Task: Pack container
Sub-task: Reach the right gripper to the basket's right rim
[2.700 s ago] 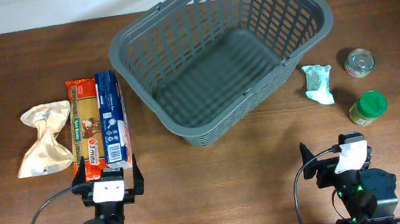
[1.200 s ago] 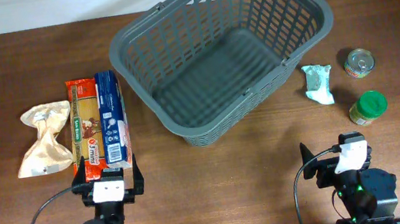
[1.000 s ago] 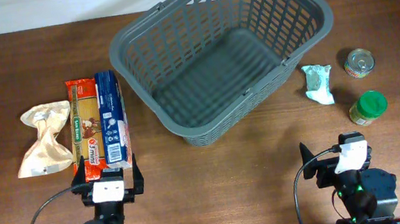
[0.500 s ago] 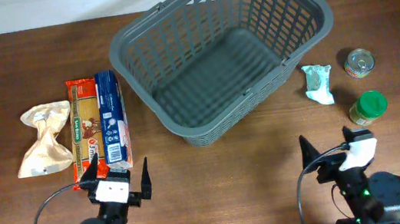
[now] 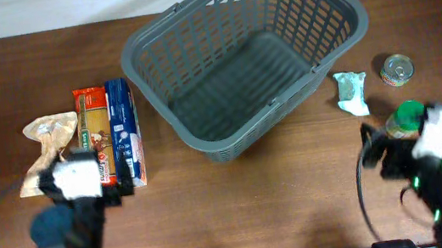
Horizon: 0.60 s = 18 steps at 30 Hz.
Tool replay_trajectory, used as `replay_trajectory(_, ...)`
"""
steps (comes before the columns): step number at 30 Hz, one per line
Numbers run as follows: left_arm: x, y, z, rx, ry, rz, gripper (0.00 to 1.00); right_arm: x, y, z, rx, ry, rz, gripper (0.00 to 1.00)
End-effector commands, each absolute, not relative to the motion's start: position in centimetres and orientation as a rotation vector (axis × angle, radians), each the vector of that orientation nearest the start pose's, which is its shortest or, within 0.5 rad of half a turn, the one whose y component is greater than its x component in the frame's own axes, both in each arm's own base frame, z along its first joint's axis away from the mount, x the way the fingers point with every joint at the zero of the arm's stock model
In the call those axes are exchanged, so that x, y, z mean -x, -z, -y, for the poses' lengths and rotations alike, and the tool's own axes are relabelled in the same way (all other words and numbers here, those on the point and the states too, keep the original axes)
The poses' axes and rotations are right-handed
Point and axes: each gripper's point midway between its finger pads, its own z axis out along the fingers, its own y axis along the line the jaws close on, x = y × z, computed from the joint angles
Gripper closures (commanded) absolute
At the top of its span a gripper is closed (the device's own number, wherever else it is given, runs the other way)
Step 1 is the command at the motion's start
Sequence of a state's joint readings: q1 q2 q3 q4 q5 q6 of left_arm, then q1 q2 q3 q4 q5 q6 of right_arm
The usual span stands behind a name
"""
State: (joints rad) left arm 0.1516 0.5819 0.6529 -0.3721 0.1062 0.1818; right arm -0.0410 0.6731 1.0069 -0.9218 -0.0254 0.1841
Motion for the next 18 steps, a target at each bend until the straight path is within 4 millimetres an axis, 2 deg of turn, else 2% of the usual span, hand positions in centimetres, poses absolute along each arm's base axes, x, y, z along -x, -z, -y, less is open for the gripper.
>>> replay_trajectory(1,-29.3,-28.6,-2.8,-0.166,-0.088,-1.907,0.01,-25.5,-32.3,-0.5,-0.2,-0.181,-2.146,0.01)
replay_trajectory(5,-31.9,-31.5,-4.3,-0.159,0.047,-1.95,0.01,-27.9,-38.0,-2.5,-0.115,-0.306,-2.095,0.01)
replay_trajectory(8,-33.6,-32.6,-5.6,-0.145,0.114,-1.97,0.01,-29.9,-42.3,-2.4,-0.102,-0.305,-2.025,0.01)
replay_trajectory(10,-34.7,-32.5,-6.7,-0.124,0.121,-1.991,0.01,-32.1,-44.9,-1.9,-0.112,-0.293,-2.002,0.01)
replay_trajectory(12,-35.6,-31.8,-7.2,-0.111,0.125,-2.014,0.01,-34.2,-45.9,-1.3,-0.126,-0.285,-2.012,0.01)
replay_trajectory(14,-36.1,-30.8,-7.5,-0.1,0.134,-2.041,0.01,-36.6,-46.0,-1.0,-0.118,-0.272,-2.041,0.01)
replay_trajectory(18,-36.9,-29.0,-7.9,-0.082,0.162,-2.087,0.01,-41.7,-44.3,-0.7,-0.123,-0.276,-2.127,0.01)
